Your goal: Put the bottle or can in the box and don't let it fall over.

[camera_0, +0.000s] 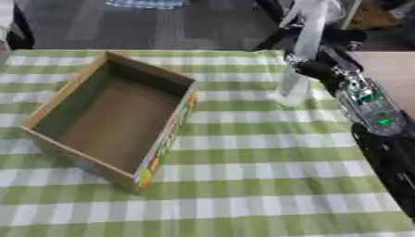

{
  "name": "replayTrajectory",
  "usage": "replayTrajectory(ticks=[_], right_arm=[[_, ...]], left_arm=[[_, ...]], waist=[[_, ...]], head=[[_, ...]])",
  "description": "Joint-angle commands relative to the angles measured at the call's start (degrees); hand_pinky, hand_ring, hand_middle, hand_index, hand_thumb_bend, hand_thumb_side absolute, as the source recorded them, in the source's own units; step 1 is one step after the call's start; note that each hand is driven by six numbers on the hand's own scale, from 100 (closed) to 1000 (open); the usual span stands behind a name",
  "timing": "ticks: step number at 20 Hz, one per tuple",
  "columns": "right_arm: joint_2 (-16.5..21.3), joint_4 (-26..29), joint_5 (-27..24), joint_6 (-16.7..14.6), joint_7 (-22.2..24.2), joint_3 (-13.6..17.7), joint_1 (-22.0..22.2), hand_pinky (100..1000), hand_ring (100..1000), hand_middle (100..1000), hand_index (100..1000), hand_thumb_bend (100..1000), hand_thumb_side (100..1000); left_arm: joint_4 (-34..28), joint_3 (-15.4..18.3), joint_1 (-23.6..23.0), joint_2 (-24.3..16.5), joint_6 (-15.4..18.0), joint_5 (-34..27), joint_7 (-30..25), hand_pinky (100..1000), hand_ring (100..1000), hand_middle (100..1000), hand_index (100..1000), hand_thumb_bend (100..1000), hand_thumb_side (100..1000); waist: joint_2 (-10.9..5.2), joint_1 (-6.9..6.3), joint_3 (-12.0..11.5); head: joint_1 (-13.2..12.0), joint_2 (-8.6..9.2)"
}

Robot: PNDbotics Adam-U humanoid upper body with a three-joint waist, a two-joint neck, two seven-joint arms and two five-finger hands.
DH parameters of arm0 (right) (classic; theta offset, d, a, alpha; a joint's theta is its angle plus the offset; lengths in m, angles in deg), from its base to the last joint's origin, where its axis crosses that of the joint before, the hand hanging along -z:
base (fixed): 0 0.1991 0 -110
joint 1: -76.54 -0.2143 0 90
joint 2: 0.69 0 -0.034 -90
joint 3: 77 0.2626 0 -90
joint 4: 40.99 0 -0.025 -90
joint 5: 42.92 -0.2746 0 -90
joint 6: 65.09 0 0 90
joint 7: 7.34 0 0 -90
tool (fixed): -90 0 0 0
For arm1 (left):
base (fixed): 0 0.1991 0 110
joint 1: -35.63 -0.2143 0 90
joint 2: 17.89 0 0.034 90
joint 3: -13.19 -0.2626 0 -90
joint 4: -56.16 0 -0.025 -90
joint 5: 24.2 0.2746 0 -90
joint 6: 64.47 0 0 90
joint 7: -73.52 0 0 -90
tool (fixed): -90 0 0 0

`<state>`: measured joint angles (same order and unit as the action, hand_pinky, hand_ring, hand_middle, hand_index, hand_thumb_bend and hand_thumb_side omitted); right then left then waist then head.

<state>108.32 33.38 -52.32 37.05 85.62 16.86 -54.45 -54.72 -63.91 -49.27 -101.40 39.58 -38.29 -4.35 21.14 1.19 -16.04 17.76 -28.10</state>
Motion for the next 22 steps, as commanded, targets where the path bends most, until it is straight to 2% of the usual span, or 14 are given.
replayTrajectory(ticks=[1, 10, 22], right_arm=[[1.0, 0.0, 0.2, 0.0, -0.2, 0.6, -0.6, 892, 1000, 1000, 935, 100, 307], [0.4, -0.9, 0.4, 0.0, 0.1, 0.4, -0.3, 891, 1000, 1000, 928, 100, 287], [-0.4, -2.3, -1.0, 0.5, 0.0, 0.4, -0.4, 888, 1000, 1000, 910, 100, 213]], left_arm=[[-0.6, 0.2, 0.4, -0.6, 0.0, 0.4, -0.2, 936, 773, 895, 864, 125, 840], [-0.6, 0.3, 0.4, -0.5, 0.0, 0.4, -0.2, 937, 774, 896, 863, 124, 841], [-0.6, 0.3, 0.5, -0.2, -0.1, 0.5, -0.3, 937, 774, 897, 863, 124, 842]], waist=[[-0.79, -0.14, -0.1], [-0.55, -0.23, -0.1], [-0.30, -0.26, -0.5]], head=[[0.1, 0.76], [0.3, 0.97], [0.5, 1.48]])
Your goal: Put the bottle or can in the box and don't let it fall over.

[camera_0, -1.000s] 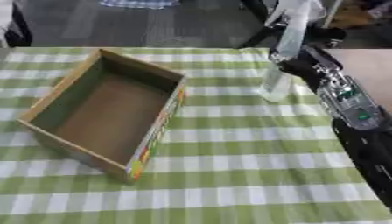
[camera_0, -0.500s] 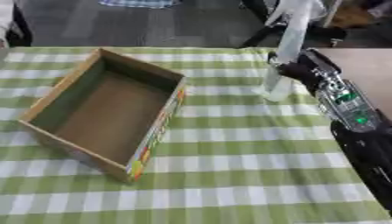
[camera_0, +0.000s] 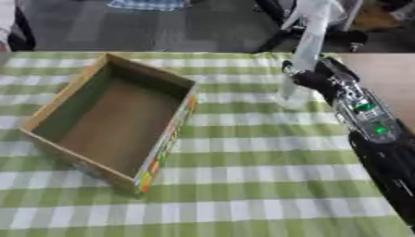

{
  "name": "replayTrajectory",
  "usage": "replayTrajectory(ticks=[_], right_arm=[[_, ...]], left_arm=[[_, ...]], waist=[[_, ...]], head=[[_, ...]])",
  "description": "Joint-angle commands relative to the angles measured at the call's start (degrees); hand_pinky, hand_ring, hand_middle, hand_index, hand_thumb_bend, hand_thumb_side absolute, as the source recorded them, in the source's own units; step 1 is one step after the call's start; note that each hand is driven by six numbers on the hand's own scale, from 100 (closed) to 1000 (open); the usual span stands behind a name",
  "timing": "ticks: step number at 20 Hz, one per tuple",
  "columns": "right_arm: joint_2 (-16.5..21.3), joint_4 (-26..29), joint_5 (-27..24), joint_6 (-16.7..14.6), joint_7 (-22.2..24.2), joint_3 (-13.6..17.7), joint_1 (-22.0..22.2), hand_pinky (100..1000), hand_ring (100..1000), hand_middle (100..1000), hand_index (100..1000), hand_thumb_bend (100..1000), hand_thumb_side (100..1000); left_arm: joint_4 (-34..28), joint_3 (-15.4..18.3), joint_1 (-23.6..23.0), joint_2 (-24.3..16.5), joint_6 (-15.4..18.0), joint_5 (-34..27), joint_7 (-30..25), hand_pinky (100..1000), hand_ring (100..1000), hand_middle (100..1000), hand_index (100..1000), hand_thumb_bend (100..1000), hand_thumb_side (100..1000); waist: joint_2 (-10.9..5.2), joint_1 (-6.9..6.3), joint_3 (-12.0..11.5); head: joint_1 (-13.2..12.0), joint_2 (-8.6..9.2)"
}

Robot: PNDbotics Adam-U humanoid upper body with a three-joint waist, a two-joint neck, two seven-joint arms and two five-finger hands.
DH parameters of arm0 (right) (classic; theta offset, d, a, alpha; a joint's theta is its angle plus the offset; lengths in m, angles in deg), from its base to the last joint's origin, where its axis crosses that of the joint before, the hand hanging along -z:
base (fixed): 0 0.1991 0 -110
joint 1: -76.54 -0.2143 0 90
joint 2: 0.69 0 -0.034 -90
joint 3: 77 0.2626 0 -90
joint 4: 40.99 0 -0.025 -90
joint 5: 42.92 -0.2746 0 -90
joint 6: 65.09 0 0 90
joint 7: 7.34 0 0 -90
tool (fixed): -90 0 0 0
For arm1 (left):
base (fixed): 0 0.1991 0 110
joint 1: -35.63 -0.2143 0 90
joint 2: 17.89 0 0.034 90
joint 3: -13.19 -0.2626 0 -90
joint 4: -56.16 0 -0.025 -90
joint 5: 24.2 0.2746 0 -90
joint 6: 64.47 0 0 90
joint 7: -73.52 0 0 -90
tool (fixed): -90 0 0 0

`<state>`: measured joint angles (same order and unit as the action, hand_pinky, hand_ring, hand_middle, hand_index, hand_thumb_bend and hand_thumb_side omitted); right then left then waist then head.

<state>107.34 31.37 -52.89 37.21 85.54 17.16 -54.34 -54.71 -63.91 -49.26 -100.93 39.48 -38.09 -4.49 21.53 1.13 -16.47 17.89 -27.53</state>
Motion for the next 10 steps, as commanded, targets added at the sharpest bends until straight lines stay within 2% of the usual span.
replayTrajectory(ticks=[1, 5, 10], right_arm=[[0.6, -0.4, -0.6, 0.4, 0.1, 0.0, -0.6, 888, 1000, 1000, 909, 100, 212], [0.4, -0.8, -0.9, 0.6, 0.3, 0.0, -0.5, 888, 1000, 1000, 905, 100, 185], [0.2, -1.3, -1.5, 0.9, 0.7, -0.1, -0.5, 888, 1000, 1000, 883, 100, 100]], left_arm=[[-0.6, 0.3, 0.5, -0.7, 0.0, 0.3, -0.2, 937, 774, 897, 863, 124, 842], [-0.6, 0.3, 0.5, -0.7, 0.0, 0.3, -0.3, 937, 774, 897, 863, 124, 842], [-0.6, 0.3, 0.6, -0.6, 0.1, 0.3, -0.4, 938, 774, 897, 862, 124, 842]], waist=[[-0.64, -0.19, -0.1], [-0.46, -0.19, -0.2], [-0.34, -0.16, -0.4]], head=[[0.4, 0.93], [0.4, 0.97], [0.4, 1.02]])
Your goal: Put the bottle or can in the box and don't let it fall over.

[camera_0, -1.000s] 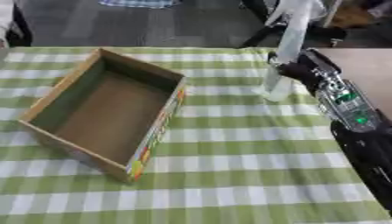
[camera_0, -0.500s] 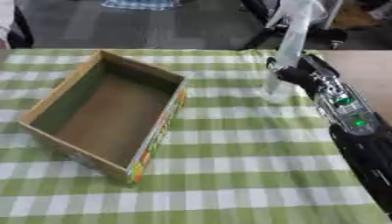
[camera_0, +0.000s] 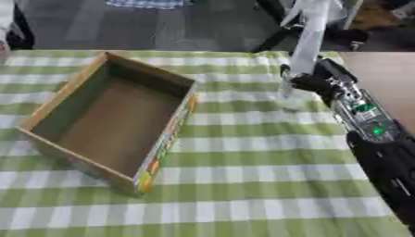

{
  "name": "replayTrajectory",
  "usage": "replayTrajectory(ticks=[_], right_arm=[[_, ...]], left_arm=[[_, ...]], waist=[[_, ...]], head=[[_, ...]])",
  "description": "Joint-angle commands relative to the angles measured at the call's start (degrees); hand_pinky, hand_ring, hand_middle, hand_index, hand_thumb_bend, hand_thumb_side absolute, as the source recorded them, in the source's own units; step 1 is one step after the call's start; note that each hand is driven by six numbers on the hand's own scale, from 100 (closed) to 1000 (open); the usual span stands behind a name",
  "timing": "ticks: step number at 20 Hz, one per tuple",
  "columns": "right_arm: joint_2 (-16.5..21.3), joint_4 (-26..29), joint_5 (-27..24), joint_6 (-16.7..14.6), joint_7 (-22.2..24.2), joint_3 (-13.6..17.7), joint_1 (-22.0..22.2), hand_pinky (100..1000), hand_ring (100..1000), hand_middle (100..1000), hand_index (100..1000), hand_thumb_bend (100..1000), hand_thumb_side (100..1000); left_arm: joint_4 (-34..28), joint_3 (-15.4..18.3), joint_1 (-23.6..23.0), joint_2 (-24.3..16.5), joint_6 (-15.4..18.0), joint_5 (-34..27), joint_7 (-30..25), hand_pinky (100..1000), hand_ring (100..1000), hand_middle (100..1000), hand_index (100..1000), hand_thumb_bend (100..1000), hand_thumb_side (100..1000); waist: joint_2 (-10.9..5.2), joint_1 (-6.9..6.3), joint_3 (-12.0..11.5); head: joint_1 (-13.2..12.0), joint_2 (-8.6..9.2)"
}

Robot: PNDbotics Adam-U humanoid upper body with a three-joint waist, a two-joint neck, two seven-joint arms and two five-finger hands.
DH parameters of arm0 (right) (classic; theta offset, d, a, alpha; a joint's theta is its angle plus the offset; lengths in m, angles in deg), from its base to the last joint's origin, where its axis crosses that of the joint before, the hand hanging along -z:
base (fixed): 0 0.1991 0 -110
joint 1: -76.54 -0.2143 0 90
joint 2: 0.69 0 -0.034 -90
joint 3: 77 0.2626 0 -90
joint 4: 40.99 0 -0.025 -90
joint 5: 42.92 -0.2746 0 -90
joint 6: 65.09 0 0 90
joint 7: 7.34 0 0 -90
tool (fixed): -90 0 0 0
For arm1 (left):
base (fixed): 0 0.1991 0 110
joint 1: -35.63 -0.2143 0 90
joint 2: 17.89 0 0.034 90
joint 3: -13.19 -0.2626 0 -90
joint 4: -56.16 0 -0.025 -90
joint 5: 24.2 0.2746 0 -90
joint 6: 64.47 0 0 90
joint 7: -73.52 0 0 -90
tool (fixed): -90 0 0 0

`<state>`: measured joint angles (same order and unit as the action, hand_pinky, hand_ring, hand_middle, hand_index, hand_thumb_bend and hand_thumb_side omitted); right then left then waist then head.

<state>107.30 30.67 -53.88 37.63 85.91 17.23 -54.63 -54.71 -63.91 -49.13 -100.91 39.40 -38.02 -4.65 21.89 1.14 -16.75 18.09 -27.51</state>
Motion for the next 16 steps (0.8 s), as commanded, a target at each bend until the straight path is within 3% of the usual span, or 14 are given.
replayTrajectory(ticks=[1, 16], right_arm=[[0.2, -0.7, -0.7, 0.7, 0.4, -0.1, -0.2, 888, 1000, 1000, 879, 100, 100], [0.0, -1.4, -5.2, 3.6, -1.5, -0.2, -0.3, 885, 1000, 871, 746, 100, 100]], left_arm=[[-0.6, 0.3, 0.5, -0.6, 0.1, 0.2, -0.2, 938, 774, 898, 862, 125, 842], [-0.6, 0.3, 0.6, -0.6, 0.1, 0.2, -0.6, 939, 775, 899, 862, 127, 844]], waist=[[-0.70, -0.16, -0.2], [-0.54, -0.26, -0.2]], head=[[0.2, 1.01], [0.1, 1.08]])
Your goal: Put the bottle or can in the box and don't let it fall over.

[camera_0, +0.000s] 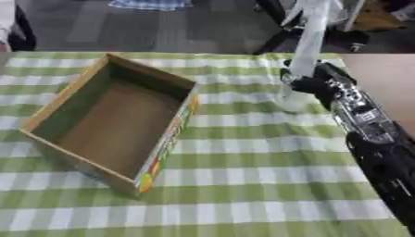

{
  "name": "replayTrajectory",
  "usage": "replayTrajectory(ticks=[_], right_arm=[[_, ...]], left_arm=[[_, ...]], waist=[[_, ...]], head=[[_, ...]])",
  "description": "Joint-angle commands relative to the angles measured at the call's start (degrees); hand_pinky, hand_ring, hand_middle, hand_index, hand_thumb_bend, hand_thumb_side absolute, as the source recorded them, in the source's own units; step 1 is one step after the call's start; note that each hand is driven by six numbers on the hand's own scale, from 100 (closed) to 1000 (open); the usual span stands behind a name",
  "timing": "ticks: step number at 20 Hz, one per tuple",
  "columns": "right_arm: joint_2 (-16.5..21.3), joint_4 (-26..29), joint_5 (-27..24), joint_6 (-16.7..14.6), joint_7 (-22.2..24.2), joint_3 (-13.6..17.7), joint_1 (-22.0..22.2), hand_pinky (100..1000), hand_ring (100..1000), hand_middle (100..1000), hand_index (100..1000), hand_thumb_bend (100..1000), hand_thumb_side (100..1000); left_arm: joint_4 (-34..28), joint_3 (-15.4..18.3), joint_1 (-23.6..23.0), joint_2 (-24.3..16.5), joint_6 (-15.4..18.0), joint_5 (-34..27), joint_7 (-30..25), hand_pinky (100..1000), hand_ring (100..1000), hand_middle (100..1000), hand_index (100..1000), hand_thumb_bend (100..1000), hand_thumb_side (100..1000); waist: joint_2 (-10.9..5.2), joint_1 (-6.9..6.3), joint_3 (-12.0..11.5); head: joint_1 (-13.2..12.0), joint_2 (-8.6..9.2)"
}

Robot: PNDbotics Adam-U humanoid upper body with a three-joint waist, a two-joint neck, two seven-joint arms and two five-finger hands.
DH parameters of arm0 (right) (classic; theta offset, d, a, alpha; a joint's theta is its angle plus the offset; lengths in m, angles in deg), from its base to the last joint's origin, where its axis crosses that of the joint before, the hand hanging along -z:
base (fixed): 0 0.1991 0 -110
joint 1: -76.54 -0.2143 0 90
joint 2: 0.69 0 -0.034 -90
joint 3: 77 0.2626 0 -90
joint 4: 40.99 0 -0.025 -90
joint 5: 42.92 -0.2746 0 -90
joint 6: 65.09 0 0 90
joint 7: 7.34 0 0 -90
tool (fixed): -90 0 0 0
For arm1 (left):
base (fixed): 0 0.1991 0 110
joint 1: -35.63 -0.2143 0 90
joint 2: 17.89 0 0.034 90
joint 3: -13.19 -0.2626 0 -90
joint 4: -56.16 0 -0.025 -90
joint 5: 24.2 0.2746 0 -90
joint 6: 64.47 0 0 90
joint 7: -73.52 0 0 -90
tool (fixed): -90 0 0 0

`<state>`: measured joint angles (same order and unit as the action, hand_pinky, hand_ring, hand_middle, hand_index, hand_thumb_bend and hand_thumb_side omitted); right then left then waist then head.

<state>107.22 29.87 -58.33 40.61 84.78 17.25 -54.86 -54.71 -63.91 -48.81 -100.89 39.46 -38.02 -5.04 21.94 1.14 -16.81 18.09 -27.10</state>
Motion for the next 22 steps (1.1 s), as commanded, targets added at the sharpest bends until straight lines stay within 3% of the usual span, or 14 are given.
replayTrajectory(ticks=[1, 2, 7, 14, 17, 22], right_arm=[[0.1, -0.6, -0.9, 0.7, -0.5, -0.3, -0.1, 885, 1000, 871, 746, 100, 100], [0.1, -0.5, -1.1, 0.7, -0.5, -0.3, -0.1, 893, 994, 783, 648, 100, 100], [0.1, -0.6, -2.0, -1.0, -2.2, -0.3, -0.2, 941, 942, 627, 478, 100, 100], [0.2, -0.2, -0.9, -2.9, -3.1, -0.7, -0.5, 960, 873, 475, 255, 100, 100], [0.3, 0.3, -0.4, -3.4, -3.2, -0.7, -0.5, 959, 838, 445, 198, 100, 100], [0.5, 1.0, -0.5, -3.6, -3.4, -0.8, -0.6, 960, 831, 420, 183, 100, 100]], left_arm=[[-0.6, 0.3, 0.3, -0.6, 0.1, 0.2, -0.2, 939, 775, 899, 862, 127, 844], [-0.6, 0.3, 0.3, -0.6, 0.1, 0.2, -0.2, 940, 775, 899, 862, 129, 844], [-0.6, 0.3, 0.4, -0.5, 0.0, 0.1, -0.4, 940, 776, 900, 862, 139, 849], [-0.6, 0.3, 0.4, -0.6, 0.0, 0.1, -0.7, 940, 776, 900, 861, 144, 853], [-0.7, 0.3, 0.4, -0.6, 0.0, 0.0, -0.8, 940, 776, 901, 861, 146, 853], [-0.7, 0.3, 0.4, -0.6, 0.0, 0.0, -0.8, 940, 777, 901, 861, 148, 854]], waist=[[-0.59, -0.26, -0.1], [-0.59, -0.26, -0.1], [-0.71, -0.28, 0.0], [-0.87, -0.27, 0.1], [-0.93, -0.25, 0.1], [-1.03, -0.24, 0.1]], head=[[0.1, 0.68], [0.1, 0.68], [0.1, 0.77], [0.1, 0.62], [0.1, 0.53], [0.2, 0.28]])
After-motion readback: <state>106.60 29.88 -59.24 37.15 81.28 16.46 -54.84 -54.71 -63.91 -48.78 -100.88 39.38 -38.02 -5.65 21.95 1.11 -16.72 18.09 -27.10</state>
